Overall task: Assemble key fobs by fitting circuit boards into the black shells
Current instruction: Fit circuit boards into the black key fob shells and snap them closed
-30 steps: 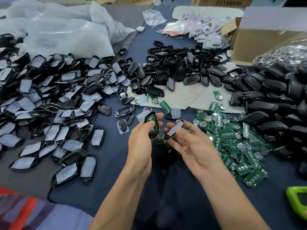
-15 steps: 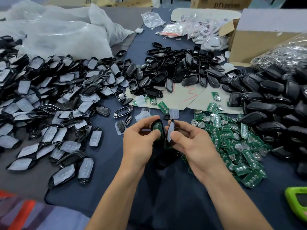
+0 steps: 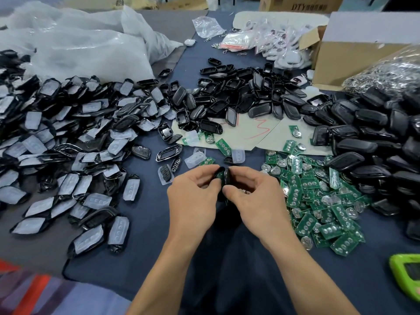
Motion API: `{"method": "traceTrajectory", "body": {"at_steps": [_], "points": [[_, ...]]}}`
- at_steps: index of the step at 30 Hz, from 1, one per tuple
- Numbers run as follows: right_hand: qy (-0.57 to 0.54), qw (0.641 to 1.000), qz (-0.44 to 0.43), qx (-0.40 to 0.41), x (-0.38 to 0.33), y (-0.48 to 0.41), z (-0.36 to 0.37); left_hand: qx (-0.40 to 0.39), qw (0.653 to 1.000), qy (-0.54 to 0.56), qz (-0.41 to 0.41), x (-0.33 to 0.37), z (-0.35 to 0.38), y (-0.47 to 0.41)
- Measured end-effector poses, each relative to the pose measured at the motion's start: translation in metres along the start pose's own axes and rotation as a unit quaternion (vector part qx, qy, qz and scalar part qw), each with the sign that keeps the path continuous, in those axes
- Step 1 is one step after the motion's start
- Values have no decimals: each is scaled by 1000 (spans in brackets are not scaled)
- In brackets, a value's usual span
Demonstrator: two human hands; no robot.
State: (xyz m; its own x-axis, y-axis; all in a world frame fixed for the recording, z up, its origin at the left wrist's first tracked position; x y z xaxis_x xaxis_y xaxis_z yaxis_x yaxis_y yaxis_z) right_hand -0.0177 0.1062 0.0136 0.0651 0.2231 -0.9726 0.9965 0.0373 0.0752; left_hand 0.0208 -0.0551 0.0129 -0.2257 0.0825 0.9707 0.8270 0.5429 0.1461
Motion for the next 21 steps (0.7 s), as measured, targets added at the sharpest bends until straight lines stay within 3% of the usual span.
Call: {"method": "traceTrajectory", "body": {"at_steps": [5, 13, 21], "points": [[52, 999, -13, 8, -5, 0, -5, -72, 991, 97, -63, -7, 13, 4], [138, 989, -46, 8, -17, 7, -5, -188, 973, 124, -60, -2, 18, 5], [220, 964, -146, 26, -35, 21, 8, -105, 961, 221, -132, -22, 14, 2]]}}
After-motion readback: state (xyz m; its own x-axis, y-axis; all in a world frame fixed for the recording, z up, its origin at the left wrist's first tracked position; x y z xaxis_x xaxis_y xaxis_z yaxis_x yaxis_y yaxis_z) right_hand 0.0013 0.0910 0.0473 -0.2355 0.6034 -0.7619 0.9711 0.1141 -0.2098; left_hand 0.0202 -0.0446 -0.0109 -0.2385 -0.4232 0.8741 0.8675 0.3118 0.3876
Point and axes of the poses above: each hand's wrist, its own y-axis away from the middle knuckle, its own z-axis out of the palm, x = y × z, the point moved 10 cm from there along -y, towards the middle knuckle, and after that the axes turned 5 degrees about x, right-handed, at the moved point
